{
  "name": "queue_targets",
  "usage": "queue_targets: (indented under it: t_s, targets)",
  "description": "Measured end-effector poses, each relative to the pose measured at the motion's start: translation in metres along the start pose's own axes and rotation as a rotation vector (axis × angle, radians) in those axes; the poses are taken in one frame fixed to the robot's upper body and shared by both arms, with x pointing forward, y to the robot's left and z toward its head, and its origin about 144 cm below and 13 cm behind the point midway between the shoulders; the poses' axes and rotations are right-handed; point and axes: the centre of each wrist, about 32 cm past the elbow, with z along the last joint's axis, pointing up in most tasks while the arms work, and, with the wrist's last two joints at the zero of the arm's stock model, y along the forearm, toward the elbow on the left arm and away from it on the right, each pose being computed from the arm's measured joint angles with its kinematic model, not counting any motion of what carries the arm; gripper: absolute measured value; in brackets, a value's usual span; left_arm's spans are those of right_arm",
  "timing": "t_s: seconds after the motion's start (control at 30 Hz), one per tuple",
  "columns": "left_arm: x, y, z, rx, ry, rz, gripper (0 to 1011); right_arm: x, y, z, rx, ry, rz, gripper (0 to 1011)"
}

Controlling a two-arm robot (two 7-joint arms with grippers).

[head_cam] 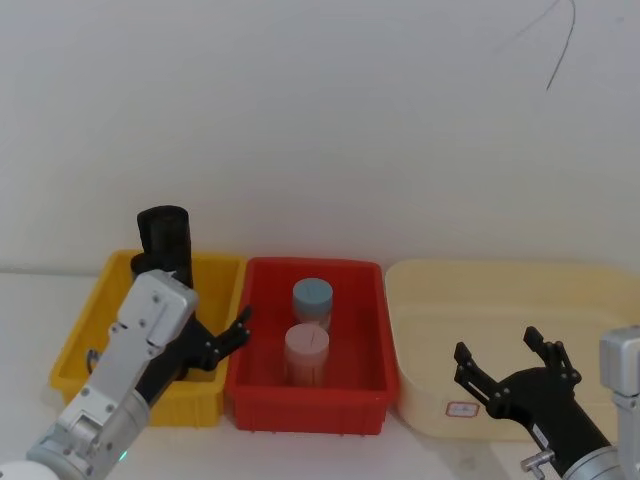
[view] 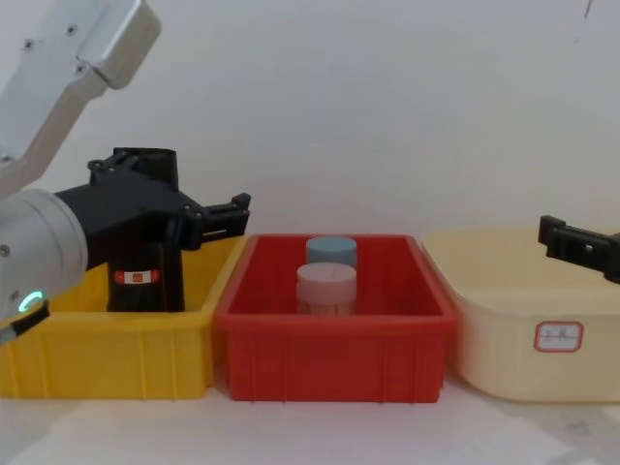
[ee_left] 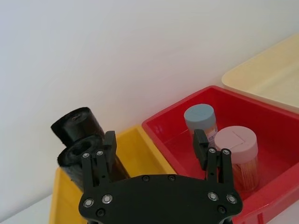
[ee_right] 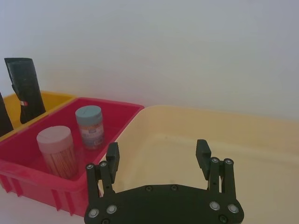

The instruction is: Pick up the garbage bag with the one hand and transfer it to the other hand.

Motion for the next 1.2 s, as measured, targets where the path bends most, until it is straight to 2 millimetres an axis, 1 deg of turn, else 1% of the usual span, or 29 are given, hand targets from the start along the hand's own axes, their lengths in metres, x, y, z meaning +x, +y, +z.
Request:
queue_targets:
  t_s: [0.73,1.2]
  targets:
    - [-0.003,0.027,-0.005,0.029,0.03,0.067,1001,0.0,0.0,0.0,0.0,0.0,0.0,1001]
    - [0.005,0.032,-0.011,0.054,0.06,0.121,1001,0.0,0.0,0.0,0.0,0.0,0.0,1001]
